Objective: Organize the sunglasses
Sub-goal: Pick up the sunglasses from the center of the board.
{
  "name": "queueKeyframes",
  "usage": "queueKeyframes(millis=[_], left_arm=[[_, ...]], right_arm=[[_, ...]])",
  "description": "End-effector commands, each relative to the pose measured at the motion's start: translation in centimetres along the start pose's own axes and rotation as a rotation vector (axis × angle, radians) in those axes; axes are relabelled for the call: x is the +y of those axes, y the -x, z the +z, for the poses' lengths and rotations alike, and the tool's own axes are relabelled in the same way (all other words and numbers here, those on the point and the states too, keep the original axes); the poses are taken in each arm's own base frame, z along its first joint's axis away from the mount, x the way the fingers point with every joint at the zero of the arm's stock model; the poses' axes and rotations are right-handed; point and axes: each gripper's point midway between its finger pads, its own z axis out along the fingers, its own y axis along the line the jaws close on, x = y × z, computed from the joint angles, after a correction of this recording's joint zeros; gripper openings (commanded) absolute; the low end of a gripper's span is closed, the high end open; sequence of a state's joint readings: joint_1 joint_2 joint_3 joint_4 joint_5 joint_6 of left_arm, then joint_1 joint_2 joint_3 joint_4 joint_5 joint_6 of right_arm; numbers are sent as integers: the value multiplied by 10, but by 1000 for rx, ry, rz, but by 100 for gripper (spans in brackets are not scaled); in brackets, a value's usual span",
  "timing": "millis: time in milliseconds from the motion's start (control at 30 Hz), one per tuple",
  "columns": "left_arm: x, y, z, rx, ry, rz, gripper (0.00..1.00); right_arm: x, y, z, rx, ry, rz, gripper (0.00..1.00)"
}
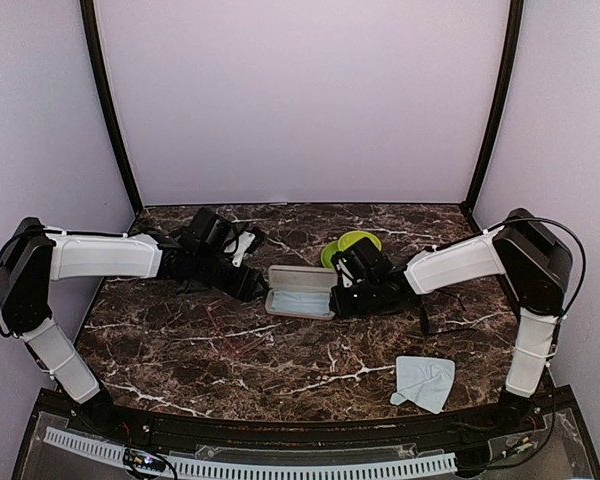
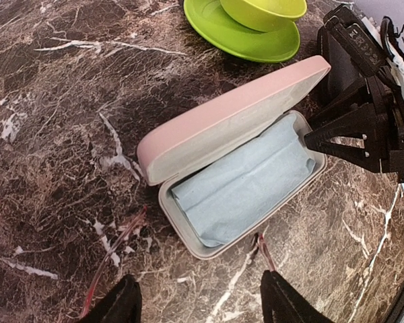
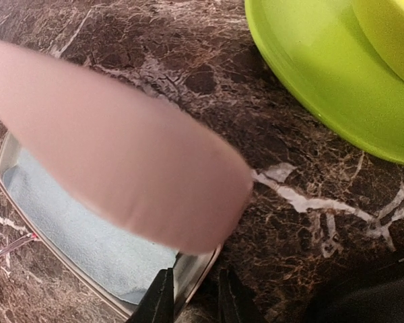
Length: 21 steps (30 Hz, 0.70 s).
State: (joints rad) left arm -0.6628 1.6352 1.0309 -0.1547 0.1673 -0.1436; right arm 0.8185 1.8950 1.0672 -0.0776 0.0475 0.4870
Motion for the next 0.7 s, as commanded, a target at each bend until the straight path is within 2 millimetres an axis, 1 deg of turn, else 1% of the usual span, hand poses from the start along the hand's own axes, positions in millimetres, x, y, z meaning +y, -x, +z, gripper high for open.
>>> queueKeyframes(millis=[0,67,133,233,300,367,433,533,600,667], left_arm=[[-2,-8,-10,-4,2,-9,63],[-5,-18,-12,18,2,-9,63],[-12,-31,-12,49,-3,-3,63],[-32,-48,-14,85,-29,24,63],[-41,-60,-13,117,-37,34,64],[-48,-71,-11,152,-36,46,64],[-48,-80,-8,180,-24,55,64],[-52,-87,-5,208,-39,69,67],[-55,-91,-3,228,-52,78,66],[-55,-95,0,251,-56,92,63]], right_arm=[[-7,5,-7,-15,-51,-22,23],[-7,5,-7,-16,-52,-26,23],[-3,7,-8,-19,-36,-29,25],[3,10,-10,-32,0,-31,31],[5,13,-14,-41,11,-32,34],[5,14,-17,-50,11,-33,36],[5,15,-21,-60,11,-34,36],[4,16,-26,-70,11,-32,37],[3,15,-30,-76,9,-31,37],[2,15,-32,-82,10,-28,37]])
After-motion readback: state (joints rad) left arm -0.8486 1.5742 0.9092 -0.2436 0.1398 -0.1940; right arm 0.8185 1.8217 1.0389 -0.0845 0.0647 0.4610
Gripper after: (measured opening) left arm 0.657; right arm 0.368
